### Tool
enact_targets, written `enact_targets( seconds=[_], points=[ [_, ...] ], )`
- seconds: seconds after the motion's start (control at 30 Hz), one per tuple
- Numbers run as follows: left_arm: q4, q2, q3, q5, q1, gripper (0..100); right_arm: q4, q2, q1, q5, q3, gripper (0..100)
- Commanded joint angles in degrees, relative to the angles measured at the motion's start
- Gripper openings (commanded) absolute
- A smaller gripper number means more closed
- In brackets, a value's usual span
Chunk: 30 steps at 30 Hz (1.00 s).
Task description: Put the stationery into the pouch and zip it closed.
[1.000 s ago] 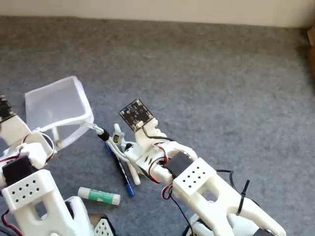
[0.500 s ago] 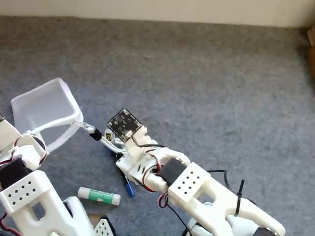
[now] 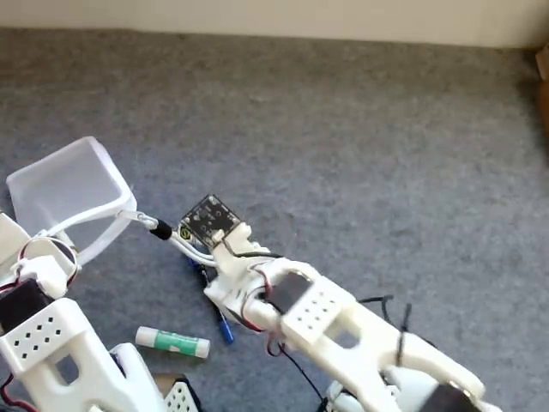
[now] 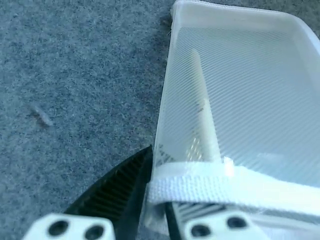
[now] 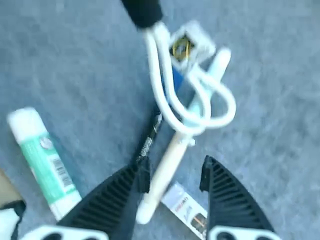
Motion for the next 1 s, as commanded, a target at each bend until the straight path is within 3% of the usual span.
enact_targets(
  seconds=[0.0, 0.1, 0.2, 0.43, 0.97],
  points=[
    [-0.97, 0.4, -0.22, 0.7, -1.19, 1, 9.19, 6.11, 2.86, -0.35, -11.47, 16.6],
    [-0.88, 0.4, -0.22, 0.7, -1.01, 1, 18.42, 8.92, 3.47, 0.53, -19.12, 16.6],
    [-0.79, 0.4, -0.13, 0.7, -0.84, 1, 23.87, 10.15, 3.38, 8.0, -23.52, 16.6],
    [-0.79, 0.4, -0.13, 0.7, -0.84, 1, 24.84, 14.81, 3.3, 17.85, -21.58, 16.8],
    [-1.05, 0.4, 0.4, 0.62, -0.84, 1, 24.75, 27.65, 1.01, 20.66, -21.85, 16.8]
  ],
)
